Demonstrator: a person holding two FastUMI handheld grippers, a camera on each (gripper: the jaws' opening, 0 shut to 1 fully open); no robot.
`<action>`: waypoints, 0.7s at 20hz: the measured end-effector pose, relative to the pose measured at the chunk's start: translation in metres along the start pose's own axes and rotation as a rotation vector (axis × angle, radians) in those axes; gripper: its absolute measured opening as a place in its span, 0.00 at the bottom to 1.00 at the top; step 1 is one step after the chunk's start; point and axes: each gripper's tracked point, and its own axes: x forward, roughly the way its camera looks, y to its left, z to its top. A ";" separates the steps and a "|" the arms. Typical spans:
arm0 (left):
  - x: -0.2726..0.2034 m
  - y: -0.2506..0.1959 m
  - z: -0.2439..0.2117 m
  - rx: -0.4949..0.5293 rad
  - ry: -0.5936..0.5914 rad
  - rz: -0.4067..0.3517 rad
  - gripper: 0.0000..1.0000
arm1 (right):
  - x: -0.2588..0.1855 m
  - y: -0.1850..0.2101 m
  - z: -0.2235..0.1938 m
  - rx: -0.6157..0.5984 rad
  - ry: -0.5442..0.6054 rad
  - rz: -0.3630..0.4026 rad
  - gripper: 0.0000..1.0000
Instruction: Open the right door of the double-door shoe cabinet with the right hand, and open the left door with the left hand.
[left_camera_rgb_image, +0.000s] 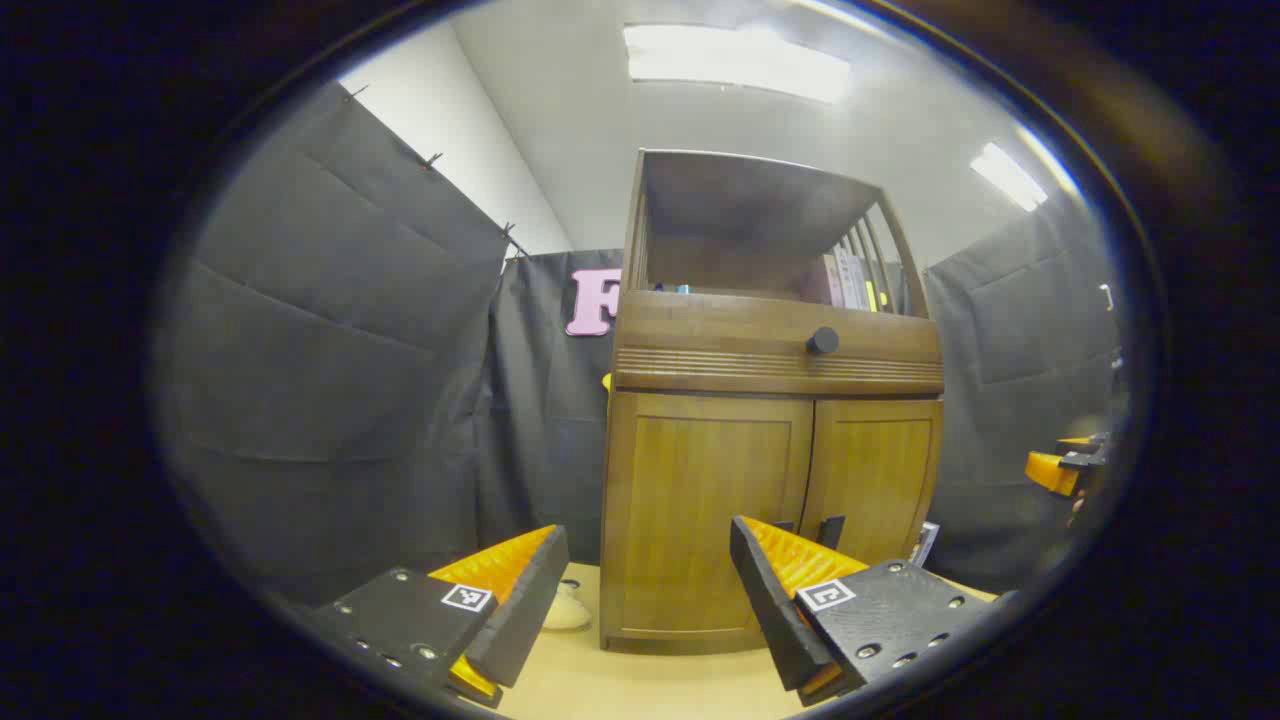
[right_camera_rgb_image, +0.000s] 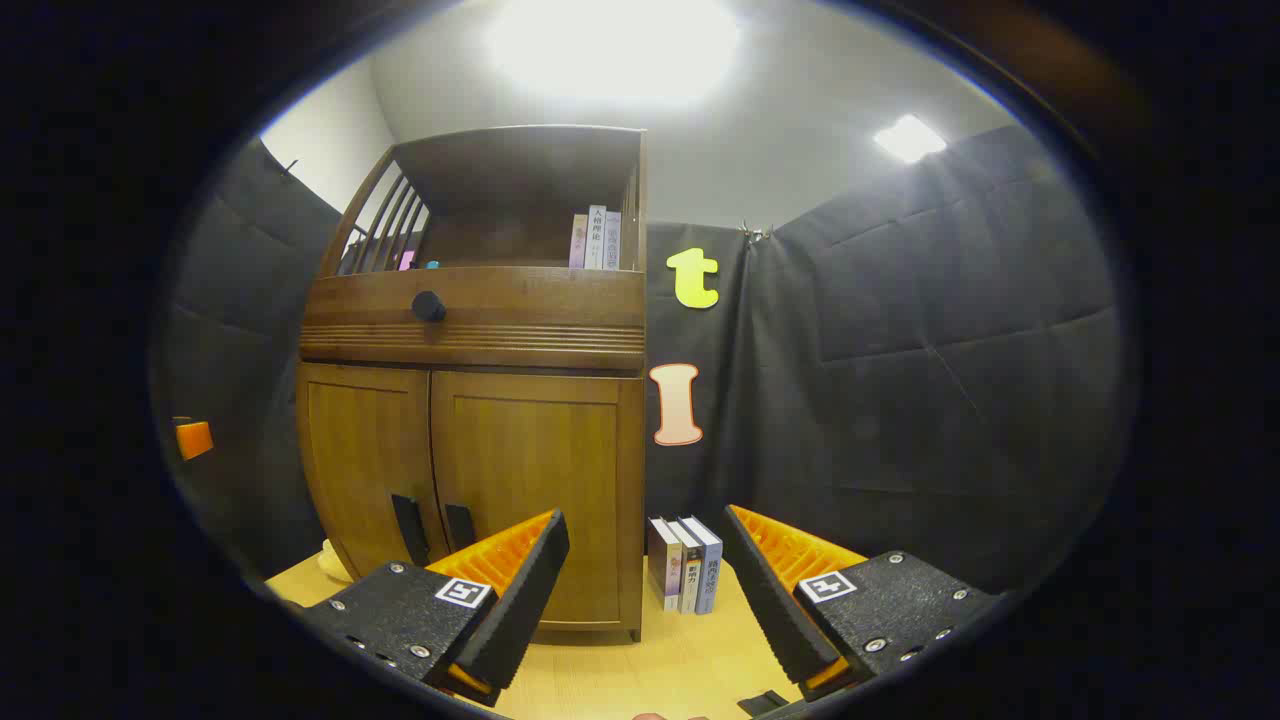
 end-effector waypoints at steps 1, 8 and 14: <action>-0.001 0.000 -0.002 0.005 0.005 -0.002 0.98 | -0.002 0.002 -0.002 0.002 0.005 0.003 0.95; 0.000 -0.002 -0.024 0.009 0.042 -0.030 0.98 | -0.007 0.018 -0.016 0.020 0.055 0.028 0.92; 0.004 -0.003 -0.042 0.009 0.064 -0.046 0.98 | -0.008 0.026 -0.017 0.023 0.064 0.031 0.96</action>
